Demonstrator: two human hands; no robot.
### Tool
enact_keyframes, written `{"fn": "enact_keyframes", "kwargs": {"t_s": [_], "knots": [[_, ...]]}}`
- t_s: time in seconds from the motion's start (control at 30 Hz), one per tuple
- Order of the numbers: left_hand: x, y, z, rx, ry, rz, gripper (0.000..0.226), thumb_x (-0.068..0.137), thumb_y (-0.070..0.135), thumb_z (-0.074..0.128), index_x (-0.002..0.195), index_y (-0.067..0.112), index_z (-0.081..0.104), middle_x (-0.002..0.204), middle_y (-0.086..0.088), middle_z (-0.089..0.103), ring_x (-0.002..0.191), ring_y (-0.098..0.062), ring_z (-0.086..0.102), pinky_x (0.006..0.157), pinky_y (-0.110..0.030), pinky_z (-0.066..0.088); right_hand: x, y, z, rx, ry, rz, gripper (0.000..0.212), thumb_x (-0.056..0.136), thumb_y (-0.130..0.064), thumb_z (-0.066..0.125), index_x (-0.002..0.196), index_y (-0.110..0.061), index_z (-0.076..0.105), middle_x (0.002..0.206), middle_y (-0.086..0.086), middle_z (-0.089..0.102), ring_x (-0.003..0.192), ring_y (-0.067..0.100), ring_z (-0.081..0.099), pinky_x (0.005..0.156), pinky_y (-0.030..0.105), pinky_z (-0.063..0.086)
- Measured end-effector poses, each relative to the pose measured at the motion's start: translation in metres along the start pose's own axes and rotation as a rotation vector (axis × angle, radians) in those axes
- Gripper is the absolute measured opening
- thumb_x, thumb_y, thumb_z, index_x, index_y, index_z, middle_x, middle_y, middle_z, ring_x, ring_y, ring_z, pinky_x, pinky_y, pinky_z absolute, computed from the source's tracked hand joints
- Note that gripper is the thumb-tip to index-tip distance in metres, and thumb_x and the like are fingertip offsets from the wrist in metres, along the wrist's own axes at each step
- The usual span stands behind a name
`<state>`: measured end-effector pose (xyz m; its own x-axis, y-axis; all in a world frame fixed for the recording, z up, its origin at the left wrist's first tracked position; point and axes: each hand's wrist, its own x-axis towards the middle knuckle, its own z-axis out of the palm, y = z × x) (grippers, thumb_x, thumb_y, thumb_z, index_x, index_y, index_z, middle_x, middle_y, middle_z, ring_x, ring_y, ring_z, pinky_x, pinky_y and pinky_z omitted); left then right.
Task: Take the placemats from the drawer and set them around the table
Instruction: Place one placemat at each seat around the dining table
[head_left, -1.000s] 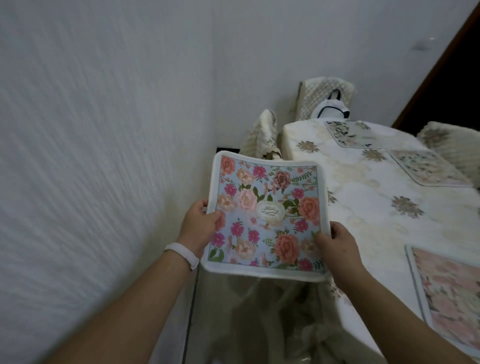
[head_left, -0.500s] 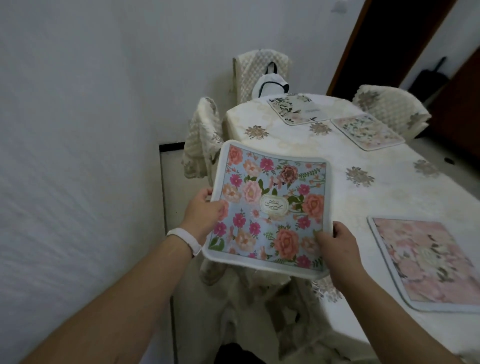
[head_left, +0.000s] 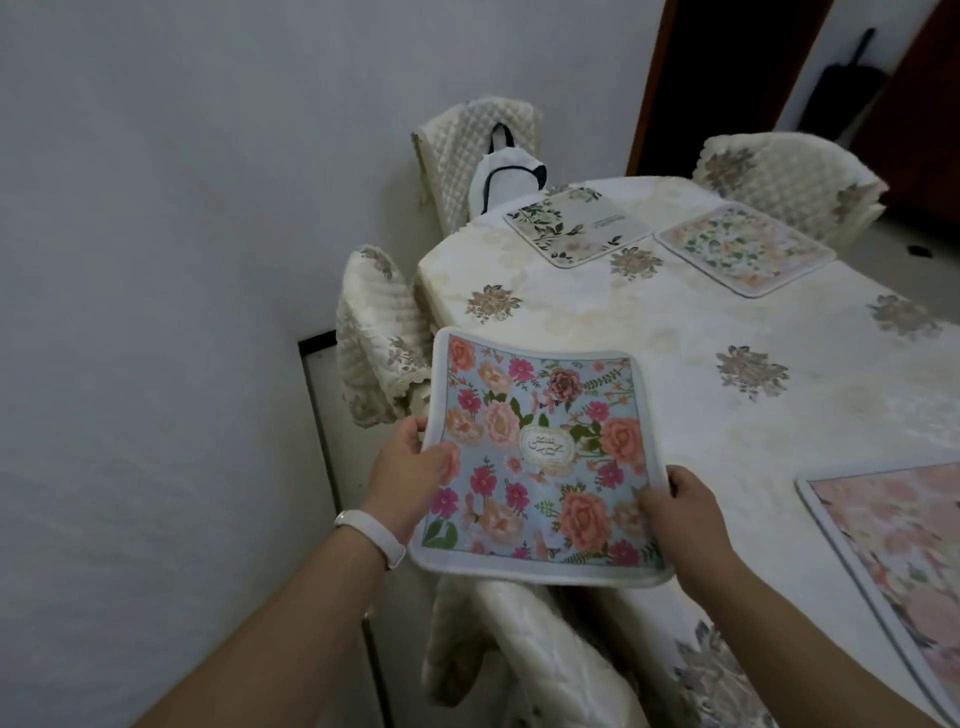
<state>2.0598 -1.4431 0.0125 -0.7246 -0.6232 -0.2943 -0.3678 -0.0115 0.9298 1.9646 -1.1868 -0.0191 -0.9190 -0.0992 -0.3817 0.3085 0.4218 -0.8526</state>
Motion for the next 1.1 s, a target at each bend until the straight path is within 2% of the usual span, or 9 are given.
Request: {"fn": "enact_keyframes", "kwargs": {"t_s": [0.07, 0.2, 0.33, 0.47, 0.6, 0.8, 0.9, 1.0, 1.1], "knots": [[0.018, 0.007, 0.006, 0.023, -0.022, -0.007, 0.014, 0.089, 0.008, 0.06, 0.095, 0.02, 0.059, 0.082, -0.007, 0.069, 0.07, -0.025, 0.064, 0.062, -0.037, 0.056, 0.014, -0.003, 0.003, 0.004, 0.004, 0.012, 0.006, 0.093, -0.018, 0.054, 0.096, -0.016, 0.058, 0.09, 0.003, 0.069, 0.074, 0.02, 0.07, 0.056, 0.031, 0.053], [0.046, 0.016, 0.029, 0.06, -0.099, -0.035, 0.014, 0.089, 0.01, 0.061, 0.098, 0.02, 0.061, 0.096, -0.011, 0.072, 0.087, -0.036, 0.069, 0.074, -0.054, 0.058, 0.031, -0.001, -0.007, 0.029, 0.034, 0.043, 0.007, 0.094, -0.022, 0.055, 0.099, -0.017, 0.057, 0.092, 0.001, 0.068, 0.077, 0.017, 0.069, 0.056, 0.028, 0.052], [0.075, 0.024, 0.065, 0.129, -0.209, -0.035, 0.012, 0.09, 0.01, 0.062, 0.099, 0.018, 0.062, 0.095, -0.009, 0.072, 0.08, -0.029, 0.071, 0.069, -0.047, 0.06, 0.036, 0.014, -0.025, 0.072, 0.062, 0.113, 0.008, 0.092, -0.017, 0.057, 0.098, -0.021, 0.056, 0.095, 0.0, 0.067, 0.082, 0.016, 0.067, 0.06, 0.029, 0.052], [0.1, 0.017, 0.103, 0.182, -0.355, -0.048, 0.015, 0.091, 0.01, 0.062, 0.105, 0.016, 0.062, 0.097, -0.009, 0.073, 0.081, -0.026, 0.073, 0.069, -0.045, 0.06, 0.034, 0.035, -0.041, 0.101, 0.137, 0.198, 0.01, 0.093, -0.014, 0.056, 0.101, -0.02, 0.054, 0.097, -0.002, 0.063, 0.082, 0.01, 0.062, 0.057, 0.023, 0.046], [0.12, 0.006, 0.14, 0.242, -0.499, -0.067, 0.014, 0.092, 0.013, 0.061, 0.106, 0.017, 0.058, 0.097, -0.01, 0.073, 0.078, -0.027, 0.073, 0.064, -0.042, 0.06, 0.031, 0.058, -0.048, 0.128, 0.206, 0.283, 0.014, 0.094, -0.018, 0.057, 0.108, -0.02, 0.054, 0.099, -0.004, 0.063, 0.083, 0.009, 0.062, 0.058, 0.022, 0.047], [0.153, -0.01, 0.187, 0.384, -0.76, 0.04, 0.011, 0.093, 0.015, 0.062, 0.104, 0.017, 0.06, 0.096, -0.006, 0.073, 0.077, -0.021, 0.073, 0.063, -0.039, 0.06, 0.03, 0.087, -0.039, 0.175, 0.327, 0.427, 0.016, 0.096, -0.021, 0.055, 0.112, -0.021, 0.054, 0.102, -0.004, 0.063, 0.085, 0.008, 0.061, 0.06, 0.02, 0.047], [0.181, -0.021, 0.207, 0.437, -0.811, 0.083, 0.009, 0.093, 0.015, 0.062, 0.1, 0.02, 0.06, 0.092, -0.003, 0.073, 0.075, -0.018, 0.072, 0.064, -0.035, 0.059, 0.038, 0.095, -0.026, 0.176, 0.388, 0.488, 0.016, 0.095, -0.026, 0.056, 0.111, -0.022, 0.054, 0.102, -0.006, 0.064, 0.087, 0.01, 0.063, 0.066, 0.024, 0.052], [0.202, -0.034, 0.216, 0.479, -0.849, 0.094, 0.01, 0.094, 0.017, 0.062, 0.096, 0.026, 0.06, 0.089, -0.002, 0.073, 0.078, -0.02, 0.072, 0.067, -0.037, 0.059, 0.042, 0.099, -0.013, 0.17, 0.438, 0.511, 0.017, 0.096, -0.023, 0.055, 0.113, -0.022, 0.055, 0.102, -0.006, 0.064, 0.085, 0.006, 0.061, 0.062, 0.018, 0.047], [0.219, -0.037, 0.22, 0.52, -0.925, 0.147, 0.009, 0.093, 0.019, 0.063, 0.097, 0.026, 0.06, 0.083, 0.005, 0.073, 0.071, -0.01, 0.071, 0.056, -0.021, 0.054, 0.047, 0.103, -0.005, 0.19, 0.499, 0.549, 0.014, 0.096, -0.019, 0.053, 0.11, -0.022, 0.055, 0.096, -0.009, 0.062, 0.081, 0.001, 0.057, 0.059, 0.017, 0.043]]}}
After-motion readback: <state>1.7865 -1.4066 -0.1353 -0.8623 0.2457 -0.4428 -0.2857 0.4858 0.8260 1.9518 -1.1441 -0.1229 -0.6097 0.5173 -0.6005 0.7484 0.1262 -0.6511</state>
